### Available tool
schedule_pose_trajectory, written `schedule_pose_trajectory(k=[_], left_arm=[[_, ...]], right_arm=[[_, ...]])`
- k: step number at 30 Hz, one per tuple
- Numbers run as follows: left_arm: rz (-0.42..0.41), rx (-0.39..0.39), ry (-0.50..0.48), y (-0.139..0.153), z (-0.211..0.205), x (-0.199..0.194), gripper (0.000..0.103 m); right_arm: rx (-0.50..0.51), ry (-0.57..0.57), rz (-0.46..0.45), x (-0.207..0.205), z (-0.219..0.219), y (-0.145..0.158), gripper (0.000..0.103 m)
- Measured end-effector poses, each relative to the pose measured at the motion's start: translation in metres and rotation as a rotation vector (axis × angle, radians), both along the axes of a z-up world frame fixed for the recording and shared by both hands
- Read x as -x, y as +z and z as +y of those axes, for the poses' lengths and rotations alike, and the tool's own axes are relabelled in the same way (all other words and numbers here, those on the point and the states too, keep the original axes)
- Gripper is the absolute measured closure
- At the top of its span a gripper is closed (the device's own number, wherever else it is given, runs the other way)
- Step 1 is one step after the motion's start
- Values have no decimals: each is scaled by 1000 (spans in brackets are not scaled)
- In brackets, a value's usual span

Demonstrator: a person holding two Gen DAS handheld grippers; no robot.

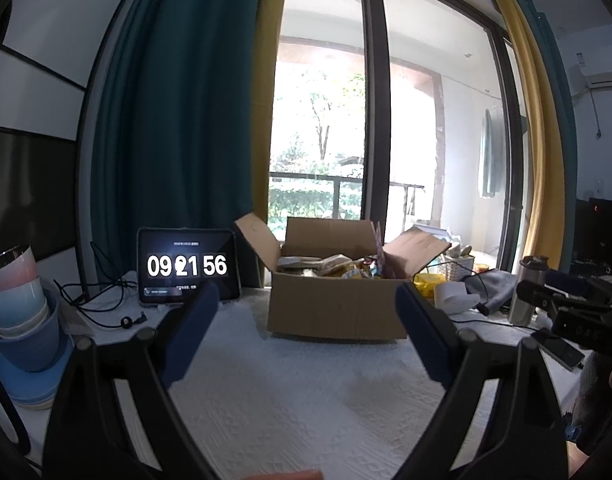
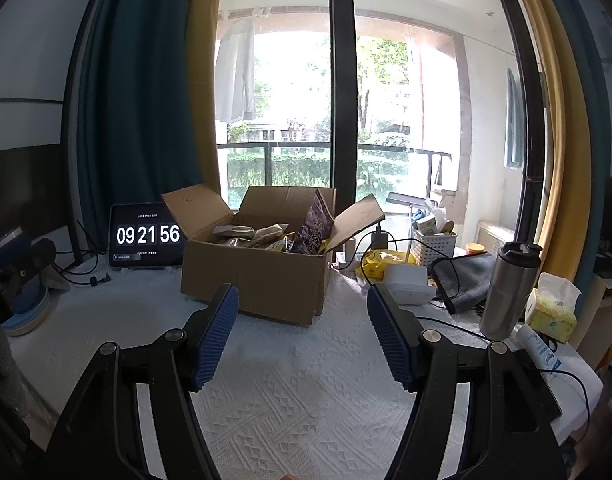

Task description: Organize snacks

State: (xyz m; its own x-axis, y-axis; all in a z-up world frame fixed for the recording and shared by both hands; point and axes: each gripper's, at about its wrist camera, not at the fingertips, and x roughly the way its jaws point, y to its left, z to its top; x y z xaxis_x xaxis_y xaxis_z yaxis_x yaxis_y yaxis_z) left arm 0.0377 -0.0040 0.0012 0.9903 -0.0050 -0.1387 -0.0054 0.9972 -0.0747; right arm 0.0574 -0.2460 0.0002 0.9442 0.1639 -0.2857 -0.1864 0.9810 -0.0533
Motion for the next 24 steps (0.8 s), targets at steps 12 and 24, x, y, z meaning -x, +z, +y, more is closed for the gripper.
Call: schedule_pose_trajectory(k=[12,24], left_arm=[[0,1,0,0,-1,1,12],[-4,1,0,0,0,2,12]], right_arm=[[1,-1,2,1,1,0,33],[0,0,2,3,3,0,33]])
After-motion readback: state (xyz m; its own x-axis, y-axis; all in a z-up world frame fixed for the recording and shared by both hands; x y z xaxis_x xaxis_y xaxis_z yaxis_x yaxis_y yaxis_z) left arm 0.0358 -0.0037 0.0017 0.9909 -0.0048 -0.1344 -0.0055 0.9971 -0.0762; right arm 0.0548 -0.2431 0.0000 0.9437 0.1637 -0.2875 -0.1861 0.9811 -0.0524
